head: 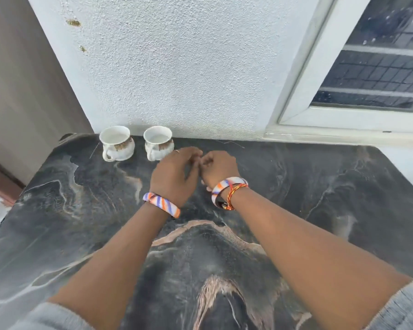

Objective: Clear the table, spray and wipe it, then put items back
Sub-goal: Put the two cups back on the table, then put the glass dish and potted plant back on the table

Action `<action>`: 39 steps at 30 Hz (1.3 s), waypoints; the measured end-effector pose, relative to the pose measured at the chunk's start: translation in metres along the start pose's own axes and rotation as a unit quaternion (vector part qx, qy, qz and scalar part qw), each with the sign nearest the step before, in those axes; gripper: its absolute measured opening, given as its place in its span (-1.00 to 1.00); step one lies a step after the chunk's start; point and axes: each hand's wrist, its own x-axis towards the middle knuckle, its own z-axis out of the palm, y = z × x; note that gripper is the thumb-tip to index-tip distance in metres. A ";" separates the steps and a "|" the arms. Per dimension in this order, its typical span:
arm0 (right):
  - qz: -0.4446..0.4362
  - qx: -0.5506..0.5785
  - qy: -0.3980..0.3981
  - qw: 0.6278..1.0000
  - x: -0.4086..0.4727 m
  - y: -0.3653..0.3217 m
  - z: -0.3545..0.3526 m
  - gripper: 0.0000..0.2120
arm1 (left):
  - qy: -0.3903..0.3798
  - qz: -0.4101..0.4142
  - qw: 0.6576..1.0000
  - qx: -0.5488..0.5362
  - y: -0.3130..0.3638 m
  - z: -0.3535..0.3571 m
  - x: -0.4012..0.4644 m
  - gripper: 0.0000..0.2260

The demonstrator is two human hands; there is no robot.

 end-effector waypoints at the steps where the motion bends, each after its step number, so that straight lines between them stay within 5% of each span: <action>1: -0.009 -0.029 -0.002 1.000 -0.009 0.012 -0.013 -0.81 | -0.035 0.000 0.999 -0.001 0.014 0.009 -0.005 -0.68; 16: 0.061 -0.053 0.151 0.985 -0.203 0.258 -0.296 -0.88 | -0.290 0.151 0.944 -0.040 0.316 0.192 -0.119 -0.72; 20: 0.115 -0.093 0.197 0.969 -0.260 0.328 -0.375 -0.66 | -0.345 0.213 0.912 -0.062 0.408 0.249 -0.157 -0.69; 28: 0.219 -0.070 0.277 0.933 -0.336 0.439 -0.484 -0.63 | -0.393 0.299 0.866 -0.075 0.547 0.356 -0.198 -0.79; 34: 0.266 -0.055 0.296 0.916 -0.349 0.515 -0.545 -0.81 | -0.437 0.324 0.831 -0.110 0.622 0.443 -0.206 -0.86; 39: 0.319 -0.054 0.317 0.891 -0.341 0.584 -0.617 -0.61 | -0.466 0.340 0.809 -0.117 0.693 0.534 -0.197 -0.88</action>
